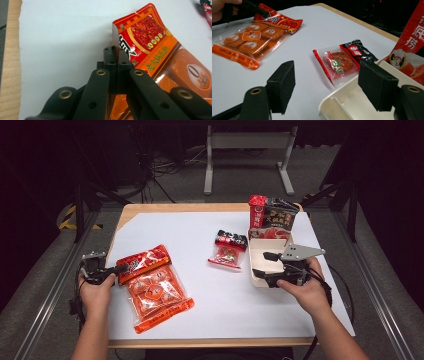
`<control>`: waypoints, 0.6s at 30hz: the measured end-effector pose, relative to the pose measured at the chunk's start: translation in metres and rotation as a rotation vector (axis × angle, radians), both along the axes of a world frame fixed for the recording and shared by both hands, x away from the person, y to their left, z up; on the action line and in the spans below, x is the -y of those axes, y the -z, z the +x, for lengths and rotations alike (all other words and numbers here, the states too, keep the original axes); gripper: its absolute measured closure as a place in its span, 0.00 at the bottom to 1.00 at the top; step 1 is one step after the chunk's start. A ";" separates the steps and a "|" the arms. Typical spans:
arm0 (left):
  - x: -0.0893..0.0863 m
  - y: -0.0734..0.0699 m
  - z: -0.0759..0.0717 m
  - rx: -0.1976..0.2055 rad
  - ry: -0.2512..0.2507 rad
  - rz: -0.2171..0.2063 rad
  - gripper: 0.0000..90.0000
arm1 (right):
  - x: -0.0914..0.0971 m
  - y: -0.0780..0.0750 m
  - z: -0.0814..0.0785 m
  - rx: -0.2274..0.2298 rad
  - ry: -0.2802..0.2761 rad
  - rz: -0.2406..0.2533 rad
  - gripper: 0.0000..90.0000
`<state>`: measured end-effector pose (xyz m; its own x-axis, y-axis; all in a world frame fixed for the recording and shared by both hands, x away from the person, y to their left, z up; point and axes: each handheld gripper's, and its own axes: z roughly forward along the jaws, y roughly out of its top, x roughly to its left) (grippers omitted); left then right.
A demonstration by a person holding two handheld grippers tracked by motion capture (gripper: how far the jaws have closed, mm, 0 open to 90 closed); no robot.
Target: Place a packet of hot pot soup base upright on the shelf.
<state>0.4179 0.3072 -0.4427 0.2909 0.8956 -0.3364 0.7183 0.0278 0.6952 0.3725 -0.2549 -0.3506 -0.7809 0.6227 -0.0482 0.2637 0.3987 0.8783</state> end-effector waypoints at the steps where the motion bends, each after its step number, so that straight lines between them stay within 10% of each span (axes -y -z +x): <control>1: 0.000 -0.002 0.000 0.008 0.005 0.005 1.00 | 0.000 0.000 0.000 0.000 0.000 0.002 0.34; 18: 0.007 -0.032 -0.011 0.112 0.016 -0.008 1.00 | 0.004 -0.002 -0.002 -0.001 0.009 0.020 0.34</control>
<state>0.4072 0.3000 -0.4103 0.3418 0.8878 -0.3083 0.6364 0.0227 0.7710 0.3708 -0.2587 -0.3484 -0.7752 0.6308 -0.0349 0.2680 0.3784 0.8860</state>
